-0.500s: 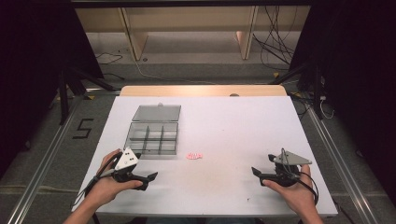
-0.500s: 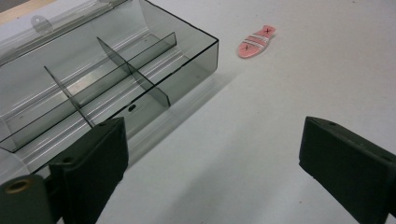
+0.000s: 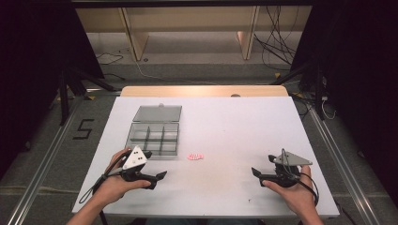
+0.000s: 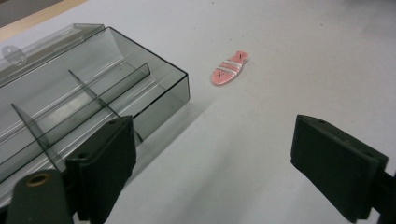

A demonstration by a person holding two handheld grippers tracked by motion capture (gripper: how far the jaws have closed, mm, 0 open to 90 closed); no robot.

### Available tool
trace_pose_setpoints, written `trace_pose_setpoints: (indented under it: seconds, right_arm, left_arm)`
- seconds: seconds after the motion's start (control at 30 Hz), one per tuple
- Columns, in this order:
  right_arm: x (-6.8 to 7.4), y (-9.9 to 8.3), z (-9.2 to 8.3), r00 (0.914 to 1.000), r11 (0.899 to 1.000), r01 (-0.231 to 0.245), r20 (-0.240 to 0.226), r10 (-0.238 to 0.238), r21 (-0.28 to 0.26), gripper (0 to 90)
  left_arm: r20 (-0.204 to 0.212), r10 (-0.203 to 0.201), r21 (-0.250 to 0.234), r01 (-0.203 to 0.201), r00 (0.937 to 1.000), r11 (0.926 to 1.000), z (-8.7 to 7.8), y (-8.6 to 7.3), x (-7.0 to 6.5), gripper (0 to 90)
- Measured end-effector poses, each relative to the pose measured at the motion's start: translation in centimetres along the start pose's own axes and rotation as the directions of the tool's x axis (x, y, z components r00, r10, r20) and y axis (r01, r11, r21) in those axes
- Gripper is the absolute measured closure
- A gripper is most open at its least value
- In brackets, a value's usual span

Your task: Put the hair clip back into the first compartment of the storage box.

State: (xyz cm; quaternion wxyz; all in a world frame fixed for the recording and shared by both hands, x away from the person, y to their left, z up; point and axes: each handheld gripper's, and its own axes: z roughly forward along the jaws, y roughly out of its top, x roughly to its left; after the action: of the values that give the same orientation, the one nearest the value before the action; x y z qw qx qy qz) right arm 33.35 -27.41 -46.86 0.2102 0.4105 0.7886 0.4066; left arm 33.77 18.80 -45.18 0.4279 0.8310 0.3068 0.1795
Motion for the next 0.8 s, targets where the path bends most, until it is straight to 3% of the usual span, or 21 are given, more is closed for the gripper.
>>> trace_pose_setpoints:
  seconds: [0.4, 0.8]
  right_arm:
    - [0.1, -0.1, 0.2, 1.0000, 1.000, 0.002, -0.005, -0.002, 0.008, 19.2]
    - [0.3, 0.0, 0.4, 0.9999, 1.000, 0.011, -0.012, -0.011, 0.008, 19.9]
  left_arm:
    - [0.047, 0.071, 0.004, -0.071, 0.9964, 0.9975, 2.7, 2.6, -1.2, 16.5]
    - [0.057, 0.096, 0.011, -0.097, 0.9937, 0.9952, 5.0, 3.2, -1.5, 18.4]
